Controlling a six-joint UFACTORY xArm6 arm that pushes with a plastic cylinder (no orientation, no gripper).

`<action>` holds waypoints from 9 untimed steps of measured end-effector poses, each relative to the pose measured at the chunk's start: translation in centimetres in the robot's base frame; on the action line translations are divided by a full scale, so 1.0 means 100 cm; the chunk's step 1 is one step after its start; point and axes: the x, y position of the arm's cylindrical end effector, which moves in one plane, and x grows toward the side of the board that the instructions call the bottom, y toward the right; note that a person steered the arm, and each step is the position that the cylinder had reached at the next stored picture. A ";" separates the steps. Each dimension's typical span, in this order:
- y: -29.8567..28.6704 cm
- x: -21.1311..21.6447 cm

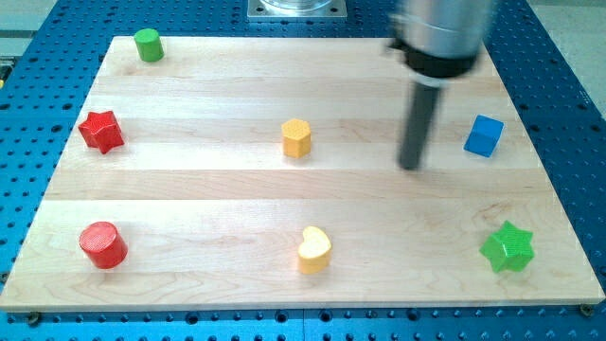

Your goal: Move the blue cube to the right of the yellow hexagon

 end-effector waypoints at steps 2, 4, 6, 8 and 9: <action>0.094 -0.045; -0.080 -0.014; -0.055 -0.051; -0.128 -0.036; 0.000 -0.094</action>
